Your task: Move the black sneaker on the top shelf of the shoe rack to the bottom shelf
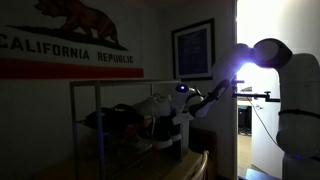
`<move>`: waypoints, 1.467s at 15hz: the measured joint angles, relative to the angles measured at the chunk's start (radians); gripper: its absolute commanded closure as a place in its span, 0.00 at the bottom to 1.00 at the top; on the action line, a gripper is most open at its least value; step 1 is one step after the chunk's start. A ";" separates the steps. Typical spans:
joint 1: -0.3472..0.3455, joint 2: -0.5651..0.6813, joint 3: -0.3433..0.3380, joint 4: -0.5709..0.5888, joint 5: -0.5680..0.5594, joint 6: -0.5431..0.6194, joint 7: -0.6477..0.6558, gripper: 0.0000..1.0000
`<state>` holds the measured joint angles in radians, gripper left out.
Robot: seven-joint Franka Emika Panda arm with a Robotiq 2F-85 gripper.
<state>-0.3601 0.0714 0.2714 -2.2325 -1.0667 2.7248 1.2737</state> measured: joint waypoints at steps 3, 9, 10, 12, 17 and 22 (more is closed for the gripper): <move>0.004 -0.039 0.007 -0.008 0.101 -0.039 -0.097 0.00; 0.189 -0.069 -0.151 -0.015 0.333 -0.160 -0.318 0.00; 0.212 -0.081 -0.168 -0.020 0.368 -0.187 -0.359 0.00; 0.245 -0.125 -0.191 -0.031 0.422 -0.228 -0.421 0.00; 0.277 -0.270 -0.201 -0.068 0.478 -0.309 -0.500 0.00; 0.294 -0.371 -0.201 -0.096 0.668 -0.395 -0.699 0.00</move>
<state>-0.0665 -0.2995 0.0700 -2.3281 -0.3991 2.3302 0.5752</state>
